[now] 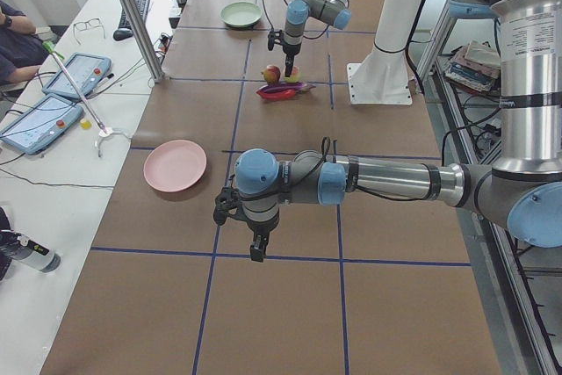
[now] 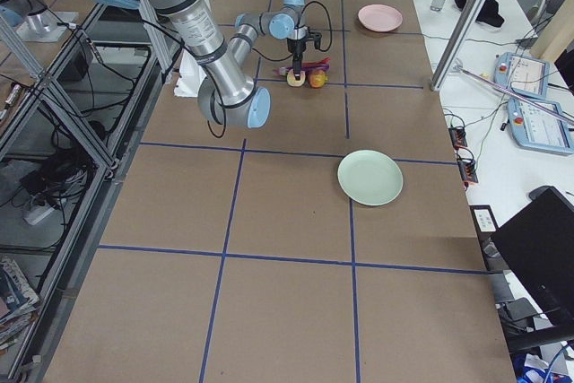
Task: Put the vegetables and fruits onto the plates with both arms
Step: 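Carry the peach with the right gripper onto the pale green plate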
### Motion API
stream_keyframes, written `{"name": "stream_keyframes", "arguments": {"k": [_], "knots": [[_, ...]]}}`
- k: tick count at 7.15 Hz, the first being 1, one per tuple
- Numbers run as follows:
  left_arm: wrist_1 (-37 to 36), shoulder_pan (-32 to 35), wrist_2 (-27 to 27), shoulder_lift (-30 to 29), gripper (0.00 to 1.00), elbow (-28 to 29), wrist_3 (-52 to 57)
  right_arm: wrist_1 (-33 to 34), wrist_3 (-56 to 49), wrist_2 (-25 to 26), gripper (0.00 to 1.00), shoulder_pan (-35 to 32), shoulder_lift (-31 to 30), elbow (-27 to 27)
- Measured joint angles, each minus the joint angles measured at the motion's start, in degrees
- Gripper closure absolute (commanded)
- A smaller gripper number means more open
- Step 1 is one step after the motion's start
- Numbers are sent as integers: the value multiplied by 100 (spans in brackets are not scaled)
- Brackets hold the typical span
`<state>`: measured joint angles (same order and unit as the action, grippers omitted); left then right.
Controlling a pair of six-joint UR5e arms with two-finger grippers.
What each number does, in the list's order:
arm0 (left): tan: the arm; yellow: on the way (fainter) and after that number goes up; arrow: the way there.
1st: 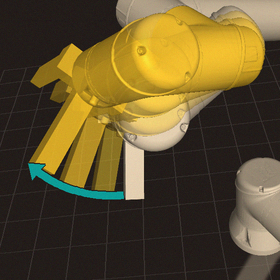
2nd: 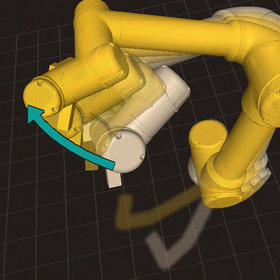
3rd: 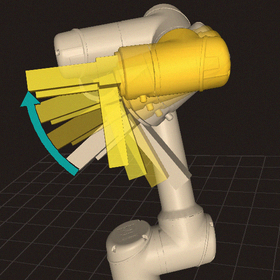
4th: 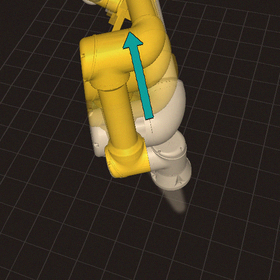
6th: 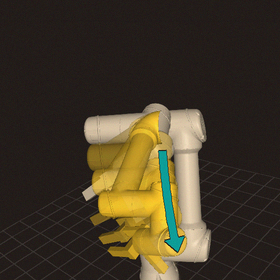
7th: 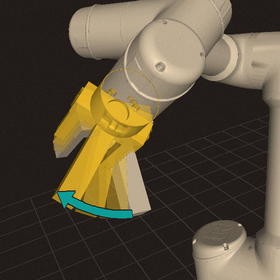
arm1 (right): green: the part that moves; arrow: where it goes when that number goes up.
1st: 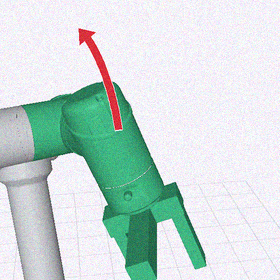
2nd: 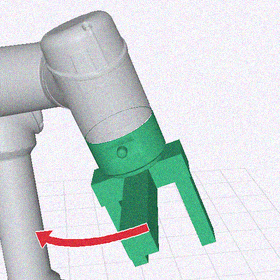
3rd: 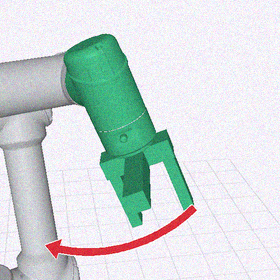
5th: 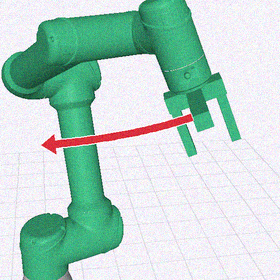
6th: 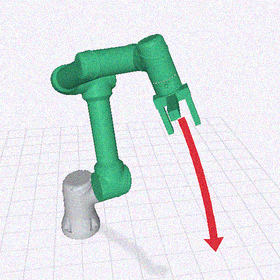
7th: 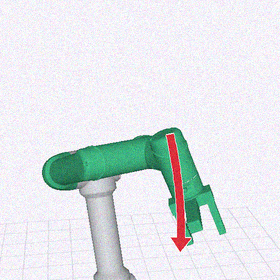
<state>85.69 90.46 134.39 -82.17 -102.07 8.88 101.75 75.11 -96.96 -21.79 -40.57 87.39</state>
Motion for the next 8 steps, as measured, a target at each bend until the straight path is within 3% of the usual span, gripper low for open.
{"name": "stream_keyframes", "arguments": {"k": [1, 5, 8], "knots": [[-2, -1, 0, 1, 0, -4, 0, -11, 19, -17, 96, 8, 23, -64], [-9, -2, 6, 13, 0, -60, 0, 222, 236, -452, 99, -260, 279, 215], [-15, -2, 9, 24, 0, -67, 0, 787, -849, -1143, 99, -1412, -31, 810]]}}
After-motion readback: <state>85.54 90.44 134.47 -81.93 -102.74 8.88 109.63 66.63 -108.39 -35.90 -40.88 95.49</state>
